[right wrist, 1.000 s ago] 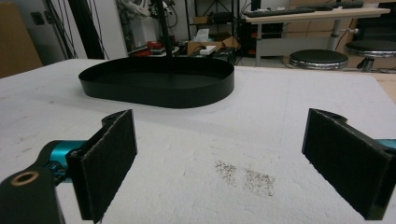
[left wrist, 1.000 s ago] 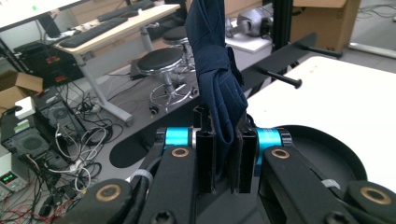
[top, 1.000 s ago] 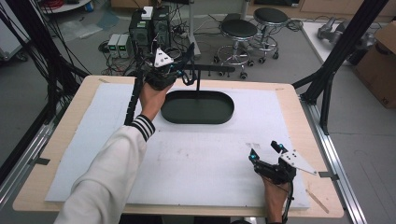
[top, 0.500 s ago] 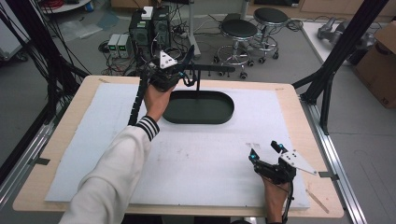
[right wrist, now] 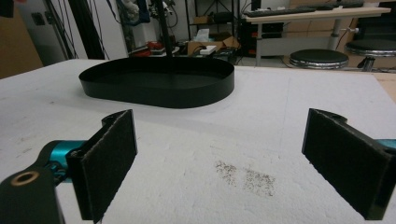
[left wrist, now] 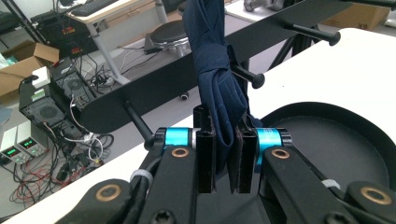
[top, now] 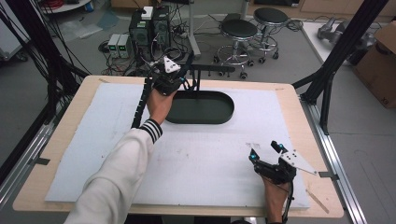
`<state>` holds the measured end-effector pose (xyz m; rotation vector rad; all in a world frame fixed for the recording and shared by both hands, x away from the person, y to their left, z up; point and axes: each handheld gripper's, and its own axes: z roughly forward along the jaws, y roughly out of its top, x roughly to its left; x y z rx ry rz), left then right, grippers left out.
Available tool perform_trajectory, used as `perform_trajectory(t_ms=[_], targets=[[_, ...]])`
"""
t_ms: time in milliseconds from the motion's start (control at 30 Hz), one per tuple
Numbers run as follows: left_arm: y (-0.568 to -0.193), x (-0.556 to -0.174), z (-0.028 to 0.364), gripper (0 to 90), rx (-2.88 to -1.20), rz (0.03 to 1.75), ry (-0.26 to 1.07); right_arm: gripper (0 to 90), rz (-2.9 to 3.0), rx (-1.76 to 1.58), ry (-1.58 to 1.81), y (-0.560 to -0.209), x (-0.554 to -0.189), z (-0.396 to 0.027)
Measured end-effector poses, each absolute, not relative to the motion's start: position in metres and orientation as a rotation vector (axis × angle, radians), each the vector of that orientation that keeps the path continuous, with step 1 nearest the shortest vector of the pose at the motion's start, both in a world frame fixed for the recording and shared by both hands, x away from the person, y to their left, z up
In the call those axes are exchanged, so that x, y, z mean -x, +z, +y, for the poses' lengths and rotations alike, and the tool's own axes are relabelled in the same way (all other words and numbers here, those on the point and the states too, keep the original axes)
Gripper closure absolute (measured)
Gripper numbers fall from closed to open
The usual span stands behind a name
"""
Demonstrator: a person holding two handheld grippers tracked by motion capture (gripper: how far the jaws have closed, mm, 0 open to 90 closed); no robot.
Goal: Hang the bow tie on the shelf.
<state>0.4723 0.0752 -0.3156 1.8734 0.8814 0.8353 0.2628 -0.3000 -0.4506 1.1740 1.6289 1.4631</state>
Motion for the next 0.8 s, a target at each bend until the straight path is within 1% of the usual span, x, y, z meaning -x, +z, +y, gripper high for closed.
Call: perform_trajectory(t_ms=[133,367,633,700,800], targets=[[-0.32,-0.471,0.076,82.7,-1.886,0.881,0.846,9.2,1.63,-1.175,1.464,-0.45,-0.263,-0.3],[-0.333,-0.471,0.076,81.8,-1.914,0.898,0.826,9.2,1.629,-1.17,1.465,-0.451,-0.263,-0.3],[-0.344,-0.474,0.081,78.0,-1.927,0.922,0.795,9.2,1.629,-1.173,1.464,-0.451,-0.262,-0.3],[-0.346,-0.473,0.082,74.9,-1.928,0.917,0.794,9.2,1.629,-1.175,1.466,-0.451,-0.262,-0.3],[-0.348,-0.472,0.083,72.9,-1.927,0.907,0.795,9.2,1.629,-1.174,1.464,-0.45,-0.262,-0.3]])
